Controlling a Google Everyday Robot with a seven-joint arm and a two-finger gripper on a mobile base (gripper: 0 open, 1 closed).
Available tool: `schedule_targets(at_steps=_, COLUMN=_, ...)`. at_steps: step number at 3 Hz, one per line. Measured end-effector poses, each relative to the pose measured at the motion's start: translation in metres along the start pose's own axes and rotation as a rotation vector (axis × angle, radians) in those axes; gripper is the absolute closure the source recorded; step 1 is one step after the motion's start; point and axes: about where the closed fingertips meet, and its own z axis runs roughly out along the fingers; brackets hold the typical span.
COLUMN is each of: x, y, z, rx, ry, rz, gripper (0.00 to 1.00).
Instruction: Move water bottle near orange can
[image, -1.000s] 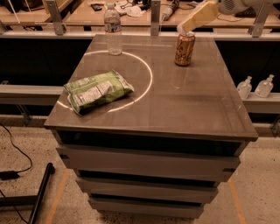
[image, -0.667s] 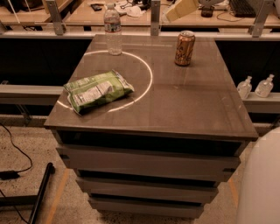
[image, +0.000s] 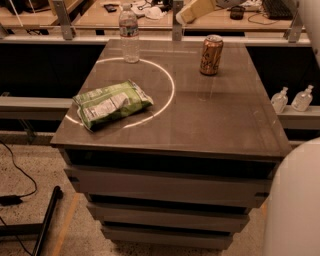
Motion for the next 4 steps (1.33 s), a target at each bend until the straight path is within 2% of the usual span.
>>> schedule_targets(at_steps=1, x=-0.014, y=0.005, z=0.026, rx=0.017, ry=-0.054, rz=0.026, gripper=0.0)
schedule_targets(at_steps=2, x=-0.03, y=0.012, z=0.041, rx=0.043, ry=-0.106, rz=0.121, gripper=0.0)
schedule_targets(at_steps=3, x=-0.038, y=0.02, z=0.057, rx=0.056, ry=-0.149, rz=0.185, gripper=0.0)
schedule_targets(at_steps=4, x=-0.038, y=0.024, z=0.073, rx=0.042, ry=-0.204, rz=0.213, gripper=0.0)
